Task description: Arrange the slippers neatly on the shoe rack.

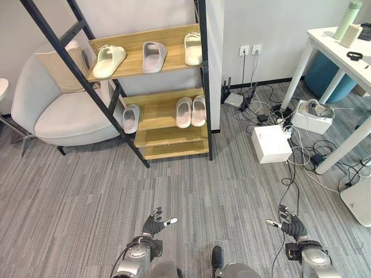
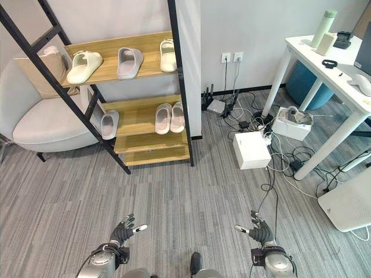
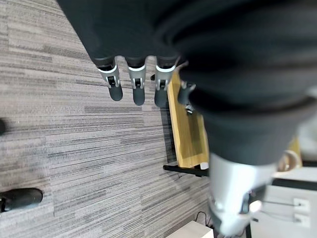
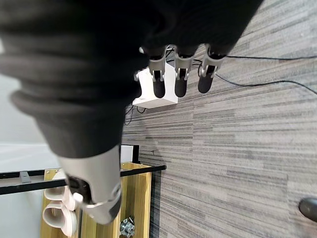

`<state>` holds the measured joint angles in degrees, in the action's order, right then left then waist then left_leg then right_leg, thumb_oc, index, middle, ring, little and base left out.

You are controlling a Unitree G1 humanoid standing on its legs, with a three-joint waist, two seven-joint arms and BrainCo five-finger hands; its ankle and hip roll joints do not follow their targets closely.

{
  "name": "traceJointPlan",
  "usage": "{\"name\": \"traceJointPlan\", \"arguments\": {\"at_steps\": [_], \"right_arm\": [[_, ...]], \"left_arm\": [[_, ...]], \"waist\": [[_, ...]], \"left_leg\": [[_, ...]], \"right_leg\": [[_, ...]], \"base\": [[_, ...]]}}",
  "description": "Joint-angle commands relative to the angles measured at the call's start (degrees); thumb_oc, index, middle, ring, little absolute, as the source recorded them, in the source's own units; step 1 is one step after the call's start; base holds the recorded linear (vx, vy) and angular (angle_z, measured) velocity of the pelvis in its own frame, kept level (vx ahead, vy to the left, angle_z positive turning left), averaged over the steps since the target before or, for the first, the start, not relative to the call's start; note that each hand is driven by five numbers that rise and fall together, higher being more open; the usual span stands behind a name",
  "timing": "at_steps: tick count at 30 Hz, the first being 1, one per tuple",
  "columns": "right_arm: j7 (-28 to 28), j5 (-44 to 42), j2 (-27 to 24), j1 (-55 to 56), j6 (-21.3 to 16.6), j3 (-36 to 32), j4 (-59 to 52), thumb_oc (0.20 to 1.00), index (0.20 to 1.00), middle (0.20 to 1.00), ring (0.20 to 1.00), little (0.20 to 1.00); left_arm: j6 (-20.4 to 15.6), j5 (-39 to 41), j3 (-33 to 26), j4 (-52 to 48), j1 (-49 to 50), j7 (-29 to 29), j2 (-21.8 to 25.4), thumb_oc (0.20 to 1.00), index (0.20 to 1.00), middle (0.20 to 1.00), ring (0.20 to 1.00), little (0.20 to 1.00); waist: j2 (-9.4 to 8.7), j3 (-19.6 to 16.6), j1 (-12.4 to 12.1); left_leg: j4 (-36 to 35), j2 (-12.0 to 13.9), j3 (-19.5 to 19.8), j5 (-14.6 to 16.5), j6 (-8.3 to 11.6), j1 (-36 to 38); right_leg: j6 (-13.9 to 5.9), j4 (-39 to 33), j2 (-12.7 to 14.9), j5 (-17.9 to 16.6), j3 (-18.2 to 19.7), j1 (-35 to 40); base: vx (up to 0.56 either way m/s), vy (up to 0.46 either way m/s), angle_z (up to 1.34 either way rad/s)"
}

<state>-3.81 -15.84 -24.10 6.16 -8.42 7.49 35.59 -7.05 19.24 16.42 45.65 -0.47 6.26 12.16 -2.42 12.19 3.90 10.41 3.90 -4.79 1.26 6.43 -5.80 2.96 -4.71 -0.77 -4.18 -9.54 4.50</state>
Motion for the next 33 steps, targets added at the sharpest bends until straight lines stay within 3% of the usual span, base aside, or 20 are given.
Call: {"name": "traceJointPlan", "arguments": {"at_steps": [1,4,9,11,12,14,16,18,20,21,22,23,24,25,26,29,30,33], "right_arm": [[-1.27,0.61,-1.97,0.77,-2.27,-1.18,-3.60,1.000,1.000,1.000,1.000,1.000],[-1.67,1.07,-1.63,0.26,-2.13,-0.48,-3.22,1.000,1.000,1.000,1.000,1.000],[-1.06,1.64,-0.41,-0.33,-1.54,0.24,-2.39,1.000,1.000,1.000,1.000,1.000],[-0.52,1.22,0.97,-0.60,-1.47,0.50,-1.88,1.000,1.000,1.000,1.000,1.000],[-0.53,1.22,0.99,-0.60,-1.48,0.51,-1.87,1.000,1.000,1.000,1.000,1.000],[-0.33,1.30,1.62,-0.67,-1.40,0.87,-1.49,1.000,1.000,1.000,1.000,1.000],[-0.31,1.39,2.18,-0.88,-1.34,0.98,-0.93,1.000,1.000,1.000,1.000,1.000],[-0.36,1.23,2.66,-0.66,-1.30,0.63,-0.78,1.000,1.000,1.000,1.000,1.000],[-0.36,1.26,2.82,-0.54,-1.27,0.65,-0.63,1.000,1.000,1.000,1.000,1.000],[-0.18,0.71,3.04,-0.59,-1.03,0.96,0.59,1.000,1.000,1.000,1.000,1.000],[-0.18,0.70,3.03,-0.60,-1.03,0.97,0.61,1.000,1.000,1.000,1.000,1.000],[-0.07,0.02,3.46,-1.01,-1.50,1.25,1.96,1.000,1.000,1.000,1.000,1.000],[-0.07,0.01,3.46,-1.02,-1.50,1.25,1.96,1.000,1.000,1.000,1.000,1.000],[0.01,-0.59,3.56,-0.61,-1.60,1.69,1.37,1.000,1.000,1.000,1.000,1.000],[-0.07,-0.43,3.35,-0.48,-1.47,1.65,0.76,1.000,1.000,1.000,1.000,1.000],[-0.23,-0.34,3.19,-0.07,-1.31,1.42,0.93,1.000,1.000,1.000,1.000,1.000],[-0.09,-1.01,3.14,0.17,-1.66,1.45,1.23,1.000,1.000,1.000,1.000,1.000],[0.03,-2.10,2.77,0.91,-1.77,1.04,2.54,1.000,1.000,1.000,1.000,1.000]], "left_arm": [[-1.74,0.53,0.27,-1.82,-2.43,0.60,1.70,1.000,1.000,1.000,1.000,1.000],[-1.26,-0.13,-0.12,-1.71,-2.46,0.92,1.66,1.000,1.000,1.000,1.000,1.000],[-1.62,0.32,-0.73,-1.96,-1.33,0.83,1.89,1.000,1.000,1.000,1.000,1.000],[-1.55,0.15,-0.99,-1.99,-0.51,0.68,2.51,1.000,1.000,1.000,1.000,1.000],[-1.55,0.15,-0.99,-2.00,-0.50,0.68,2.53,1.000,1.000,1.000,1.000,1.000],[-1.52,0.69,-1.04,-2.62,-0.12,0.66,2.96,1.000,1.000,1.000,1.000,1.000],[-1.35,0.68,-0.91,-2.92,0.04,0.73,3.19,1.000,1.000,1.000,1.000,1.000],[-1.30,0.86,-0.58,-4.47,0.60,0.54,3.64,1.000,1.000,1.000,1.000,1.000],[-1.23,0.84,-0.56,-4.68,0.76,0.45,3.65,1.000,1.000,1.000,1.000,1.000],[-1.41,1.11,-0.54,-4.83,0.73,0.34,3.67,1.000,1.000,1.000,1.000,1.000],[-1.41,1.11,-0.55,-4.84,0.74,0.34,3.67,1.000,1.000,1.000,1.000,1.000],[-1.77,1.36,-1.04,-4.44,0.49,0.43,3.49,1.000,1.000,1.000,1.000,1.000],[-1.77,1.36,-1.04,-4.44,0.49,0.43,3.49,1.000,1.000,1.000,1.000,1.000],[-1.79,0.72,-1.18,-4.02,-0.10,0.31,3.54,1.000,1.000,1.000,1.000,1.000],[-1.84,0.54,-1.31,-3.99,-0.47,0.36,3.65,1.000,1.000,1.000,1.000,1.000],[-2.15,0.22,-1.32,-2.85,-1.68,0.36,3.62,1.000,1.000,1.000,1.000,1.000],[-2.36,-0.24,-0.78,-1.93,-2.44,0.30,3.46,1.000,1.000,1.000,1.000,1.000],[-2.44,0.08,-0.32,-1.97,-2.72,0.48,2.70,1.000,1.000,1.000,1.000,1.000]], "waist": [[-0.21,0.12,-0.97],[0.02,-0.47,-1.85],[0.02,-2.95,-2.22],[-1.08,-3.81,-2.76],[-1.14,-3.85,-2.84],[-1.51,-3.83,-3.10],[-1.32,-3.02,-2.89],[-0.08,-1.48,-2.30],[0.47,-1.02,-1.92],[1.04,-0.25,-1.07],[0.99,-0.07,-0.94],[0.47,0.53,-0.25],[0.49,0.57,-0.22],[0.12,0.83,0.35],[0.16,1.16,0.87],[0.10,1.41,2.19],[-0.11,0.84,2.54],[0.05,-0.20,3.08]], "left_leg": [[-7.34,0.55,-1.50,-6.23,-1.78,0.61],[-15.24,2.22,-3.09,-11.13,-0.28,-1.85],[-15.41,0.79,-4.01,-10.74,-1.32,0.57],[-13.50,-1.08,-5.16,-7.55,-3.48,1.74],[-13.41,-1.10,-5.26,-7.46,-3.51,1.69],[-12.89,-2.31,-5.30,-5.82,-4.89,2.43],[-13.21,-3.43,-4.99,-4.35,-6.40,4.36],[-14.46,-3.92,-4.52,-2.88,-7.79,7.96],[-14.76,-3.86,-3.90,-2.37,-7.99,8.87],[-15.41,-4.04,-2.22,-1.76,-7.85,10.92],[-15.41,-4.10,-2.09,-1.68,-7.84,11.14],[-15.41,-5.12,-1.21,0.02,-7.36,13.25],[-15.41,-5.11,-1.18,0.03,-7.36,13.28],[-15.41,-5.68,-0.01,0.03,-6.76,14.32],[-15.41,-5.58,0.74,0.44,-6.43,15.19],[-15.41,-5.58,2.19,1.46,-5.92,16.46],[-15.31,-5.89,3.22,1.85,-5.83,16.73],[-13.16,-5.32,4.72,2.79,-5.13,17.98]], "right_leg": [[-6.23,2.65,3.76,9.78,2.63,4.22],[-6.99,1.58,3.65,11.07,3.06,8.34],[-8.68,2.24,5.41,11.38,3.31,9.58],[-10.64,6.62,7.77,10.40,4.57,8.59],[-10.67,6.74,7.84,10.47,4.66,8.48],[-11.79,13.32,8.75,8.04,5.47,5.64],[-12.73,22.15,9.31,2.98,6.11,1.05],[-12.76,31.65,9.74,-1.59,5.35,-4.42],[-12.35,33.08,8.64,-0.91,5.82,-6.77],[-11.62,31.21,5.53,2.22,6.02,-10.97],[-11.62,31.34,5.61,2.41,5.91,-10.75],[-10.99,17.51,4.41,2.39,3.37,-12.94],[-10.99,17.44,4.40,2.36,3.33,-12.86],[-10.74,10.26,2.72,2.28,4.50,-13.87],[-11.05,7.53,2.50,1.65,4.41,-13.81],[-11.61,4.58,2.06,0.31,5.33,-14.76],[-11.07,4.45,1.86,0.69,7.47,-13.53],[-9.30,4.63,1.34,0.31,8.02,-11.38]], "base": [[0.34,0.071,-0.11],[0.36,0.085,-0.07],[0.38,0.187,-0.18],[0.34,0.201,-0.28],[0.29,0.181,-0.13],[0.19,0.154,-0.16],[0.21,0.190,0.02],[0.23,0.202,0.04],[0.23,0.118,0.11],[0.25,0.080,0.17],[0.36,0.002,0.35],[0.20,-0.035,0.40],[0.43,-0.064,0.37],[0.33,-0.046,0.31],[0.33,-0.047,0.22],[0.26,-0.059,0.49],[0.12,-0.050,0.61],[0.33,-0.139,0.77]]}}
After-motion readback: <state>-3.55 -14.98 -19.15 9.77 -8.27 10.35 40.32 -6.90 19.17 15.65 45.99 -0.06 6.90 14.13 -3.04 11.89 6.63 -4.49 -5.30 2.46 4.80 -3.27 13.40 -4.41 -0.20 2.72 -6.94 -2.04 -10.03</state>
